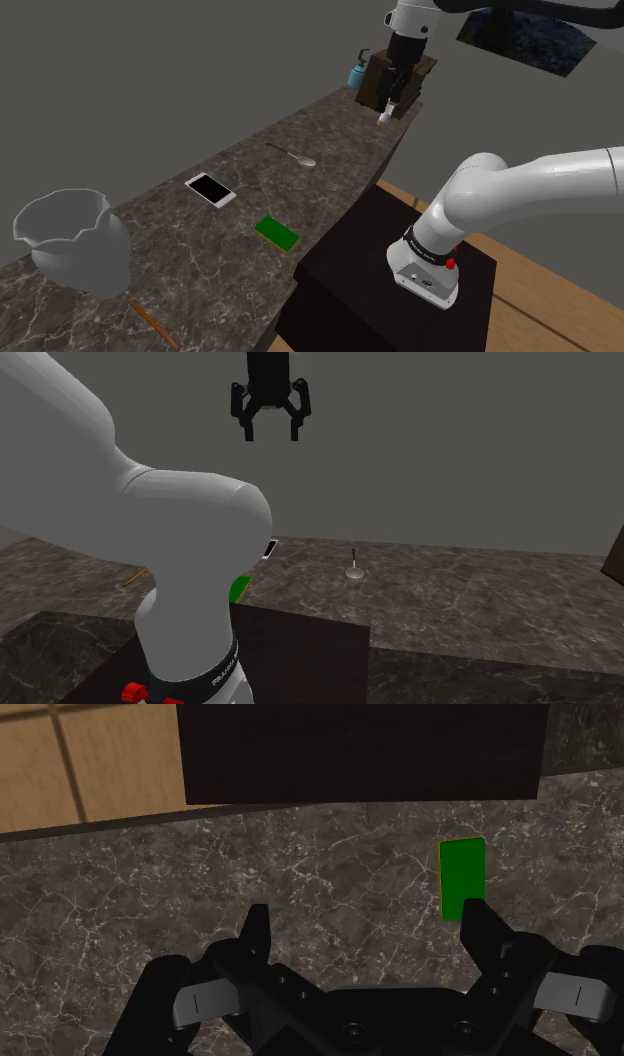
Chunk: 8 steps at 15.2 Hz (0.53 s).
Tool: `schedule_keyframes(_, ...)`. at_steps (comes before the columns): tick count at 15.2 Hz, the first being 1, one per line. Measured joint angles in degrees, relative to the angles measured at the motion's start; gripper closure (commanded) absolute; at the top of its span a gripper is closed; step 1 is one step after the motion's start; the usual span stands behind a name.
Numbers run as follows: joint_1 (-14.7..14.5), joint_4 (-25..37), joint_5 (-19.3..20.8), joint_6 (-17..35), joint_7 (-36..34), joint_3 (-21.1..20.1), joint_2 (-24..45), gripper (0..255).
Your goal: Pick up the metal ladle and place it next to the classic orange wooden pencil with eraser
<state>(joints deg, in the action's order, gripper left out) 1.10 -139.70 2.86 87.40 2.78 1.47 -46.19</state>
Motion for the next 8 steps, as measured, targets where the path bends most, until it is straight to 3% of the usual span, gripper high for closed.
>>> schedule_keyframes(2, 0.1, -0.4, 0.2, 1.0, 0.3, 0.3, 0.5, 0)
schedule_keyframes(8, 0.6, -3.2, 1.3, 11.6, 3.3, 3.5, 7.8, 0)
